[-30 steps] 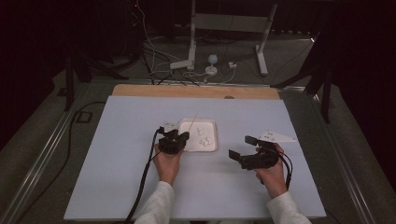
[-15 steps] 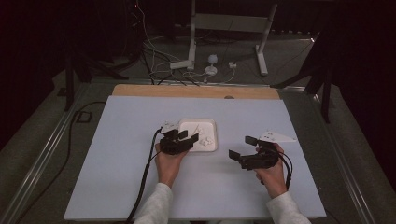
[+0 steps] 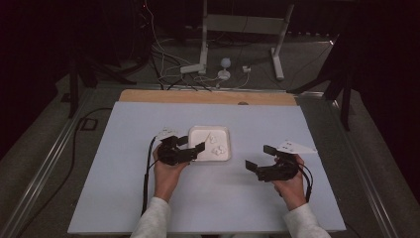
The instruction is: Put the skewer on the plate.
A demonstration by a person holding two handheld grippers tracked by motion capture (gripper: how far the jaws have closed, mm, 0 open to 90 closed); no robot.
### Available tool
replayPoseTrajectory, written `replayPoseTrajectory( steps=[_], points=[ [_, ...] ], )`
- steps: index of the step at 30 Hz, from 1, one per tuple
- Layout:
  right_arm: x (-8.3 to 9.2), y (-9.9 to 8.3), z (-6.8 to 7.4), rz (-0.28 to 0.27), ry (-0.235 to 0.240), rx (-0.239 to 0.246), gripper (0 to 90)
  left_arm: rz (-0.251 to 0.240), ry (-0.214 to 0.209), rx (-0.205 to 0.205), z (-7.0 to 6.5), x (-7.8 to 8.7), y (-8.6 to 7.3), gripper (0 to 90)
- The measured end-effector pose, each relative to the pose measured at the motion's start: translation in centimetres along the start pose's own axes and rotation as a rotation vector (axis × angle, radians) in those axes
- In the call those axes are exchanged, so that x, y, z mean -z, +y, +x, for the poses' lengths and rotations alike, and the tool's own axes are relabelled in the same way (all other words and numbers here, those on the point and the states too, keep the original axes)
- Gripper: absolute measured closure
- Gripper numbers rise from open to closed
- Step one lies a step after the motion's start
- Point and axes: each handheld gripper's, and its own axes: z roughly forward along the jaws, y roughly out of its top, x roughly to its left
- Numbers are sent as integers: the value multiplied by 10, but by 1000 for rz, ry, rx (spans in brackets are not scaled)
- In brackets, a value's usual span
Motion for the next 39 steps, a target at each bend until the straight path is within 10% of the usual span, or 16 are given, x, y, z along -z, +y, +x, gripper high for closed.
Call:
replayPoseTrajectory(
  steps=[21, 39],
  points=[
    [26, -19, -8, -28, -53, 19, 0, -75, 34, -175, 4, 72, 0, 17],
    [38, -30, -13, -76, -102, 42, 0, -107, 157, -208, 31, 127, -37, 4]
  ],
)
